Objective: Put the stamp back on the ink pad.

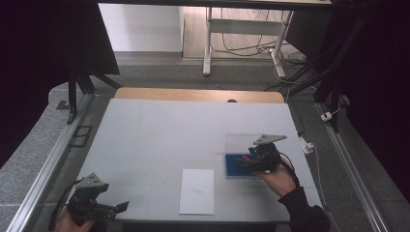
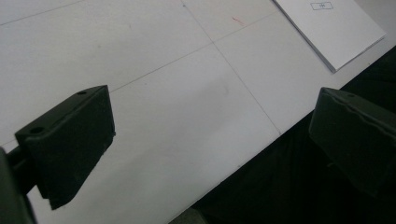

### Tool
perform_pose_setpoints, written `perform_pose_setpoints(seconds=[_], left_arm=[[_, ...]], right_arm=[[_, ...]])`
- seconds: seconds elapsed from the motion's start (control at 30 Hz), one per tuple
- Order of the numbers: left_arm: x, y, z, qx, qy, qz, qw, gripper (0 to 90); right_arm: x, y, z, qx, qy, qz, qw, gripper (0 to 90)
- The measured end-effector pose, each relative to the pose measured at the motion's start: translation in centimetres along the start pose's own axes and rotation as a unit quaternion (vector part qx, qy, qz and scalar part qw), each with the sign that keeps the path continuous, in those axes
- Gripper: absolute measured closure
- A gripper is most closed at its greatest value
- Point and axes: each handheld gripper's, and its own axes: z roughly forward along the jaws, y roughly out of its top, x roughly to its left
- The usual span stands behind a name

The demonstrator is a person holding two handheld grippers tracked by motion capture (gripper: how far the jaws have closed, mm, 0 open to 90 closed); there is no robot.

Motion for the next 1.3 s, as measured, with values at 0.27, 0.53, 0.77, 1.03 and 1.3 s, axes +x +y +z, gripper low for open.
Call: perform_pose_setpoints(seconds=[0.27,0.53,0.77,1.03,1.3], left_arm=[[0.0,0.0,0.0,0.0,0.0,0.0,1.0,0.4],[0.0,0.0,0.0,0.0,0.0,-0.001,1.0,0.4],[0.0,0.0,0.0,0.0,0.0,-0.001,1.0,0.4],[0.0,0.0,0.0,0.0,0.001,-0.001,1.0,0.4],[0.0,0.0,0.0,0.0,0.0,-0.002,1.0,0.4]], right_arm=[[0.2,0.0,-0.2,0.001,0.002,0.02,0.9998,7.6],[0.2,-0.2,-0.8,-0.006,0.011,0.03,0.9995,3.9],[0.3,-0.4,-1.4,-0.01,0.015,0.032,0.9993,0.8],[1.0,-0.8,-2.3,-0.012,0.003,0.022,0.9997,0.0],[1.3,-1.3,-3.3,-0.015,0.0,0.023,0.9996,0.0]])
